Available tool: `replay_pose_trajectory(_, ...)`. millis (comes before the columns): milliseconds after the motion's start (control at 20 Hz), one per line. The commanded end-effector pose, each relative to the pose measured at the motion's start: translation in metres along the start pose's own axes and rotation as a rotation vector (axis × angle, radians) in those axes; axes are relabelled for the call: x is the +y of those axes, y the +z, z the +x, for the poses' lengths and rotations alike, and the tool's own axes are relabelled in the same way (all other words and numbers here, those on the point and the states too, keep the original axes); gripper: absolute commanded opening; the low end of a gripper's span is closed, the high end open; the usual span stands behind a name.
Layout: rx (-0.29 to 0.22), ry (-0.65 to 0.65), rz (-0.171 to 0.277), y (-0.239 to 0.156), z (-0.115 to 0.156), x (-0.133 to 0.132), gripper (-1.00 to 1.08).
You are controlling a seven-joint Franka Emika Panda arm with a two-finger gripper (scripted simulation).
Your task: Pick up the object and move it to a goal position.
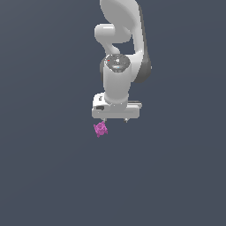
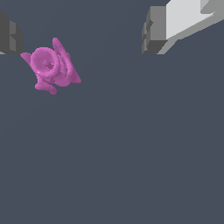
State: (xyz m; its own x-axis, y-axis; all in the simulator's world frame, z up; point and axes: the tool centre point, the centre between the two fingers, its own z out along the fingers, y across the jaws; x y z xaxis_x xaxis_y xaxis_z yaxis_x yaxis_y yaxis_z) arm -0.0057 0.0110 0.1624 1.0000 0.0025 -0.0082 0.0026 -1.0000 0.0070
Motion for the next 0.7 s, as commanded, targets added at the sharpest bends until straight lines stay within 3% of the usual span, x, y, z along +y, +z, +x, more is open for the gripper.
replay_pose_trajectory(0, 0.000, 0.000, 0.000, 0.000, 0.000, 0.000, 1.00)
replay_pose_trajectory(400, 0.012, -0.009, -0.025, -0.007, 0.000, 0.026, 1.00)
replay_pose_trajectory(650, 0.012, -0.007, -0.025, -0.008, 0.000, 0.025, 1.00)
